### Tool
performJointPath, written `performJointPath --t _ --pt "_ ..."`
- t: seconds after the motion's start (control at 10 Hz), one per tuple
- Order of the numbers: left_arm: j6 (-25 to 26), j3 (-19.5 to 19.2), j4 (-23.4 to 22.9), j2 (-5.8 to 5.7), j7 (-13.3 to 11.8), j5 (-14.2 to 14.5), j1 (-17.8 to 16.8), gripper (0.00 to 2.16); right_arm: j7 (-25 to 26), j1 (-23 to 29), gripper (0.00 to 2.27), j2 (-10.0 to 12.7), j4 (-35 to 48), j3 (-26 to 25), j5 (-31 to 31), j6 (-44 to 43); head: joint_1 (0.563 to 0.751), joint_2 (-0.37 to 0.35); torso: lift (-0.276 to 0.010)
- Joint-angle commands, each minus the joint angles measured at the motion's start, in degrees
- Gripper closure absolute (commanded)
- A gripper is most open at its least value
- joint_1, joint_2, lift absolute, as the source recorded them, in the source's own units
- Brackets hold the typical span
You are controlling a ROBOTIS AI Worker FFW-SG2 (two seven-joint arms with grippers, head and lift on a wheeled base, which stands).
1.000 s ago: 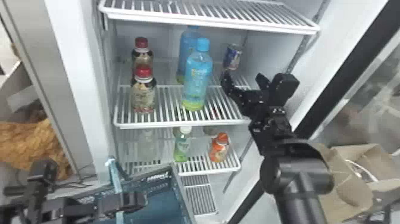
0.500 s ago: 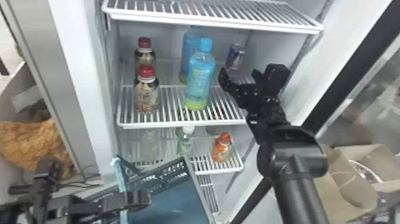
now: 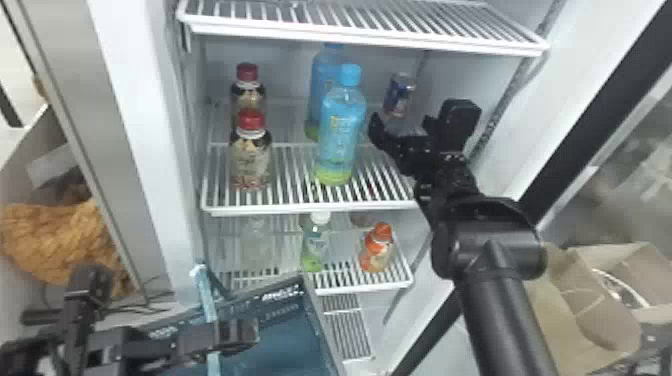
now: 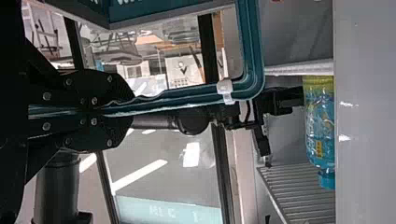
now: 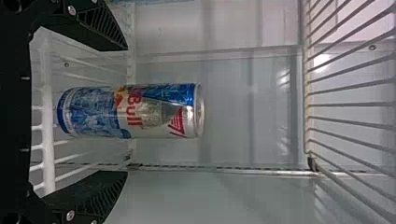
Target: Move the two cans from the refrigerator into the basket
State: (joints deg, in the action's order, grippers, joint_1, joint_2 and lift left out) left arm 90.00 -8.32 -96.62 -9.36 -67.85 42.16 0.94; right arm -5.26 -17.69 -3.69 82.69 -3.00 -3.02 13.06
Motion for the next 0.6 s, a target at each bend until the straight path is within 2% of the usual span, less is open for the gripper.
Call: performJointPath --t 0.0,0.5 --pt "0.03 0.20 0.22 -0.05 0.00 0.11 -0.25 1.19 -0.01 -2.28 0.11 0.00 -2.75 0.38 0.39 0.16 0.695 -0.217 -0.025" --pt "0.03 0.66 0.65 -0.22 0.00 0.23 -0.53 1.19 0.60 -6.64 0.20 0.00 -8.93 0.72 0.96 0.16 0.695 -0.211 -0.025"
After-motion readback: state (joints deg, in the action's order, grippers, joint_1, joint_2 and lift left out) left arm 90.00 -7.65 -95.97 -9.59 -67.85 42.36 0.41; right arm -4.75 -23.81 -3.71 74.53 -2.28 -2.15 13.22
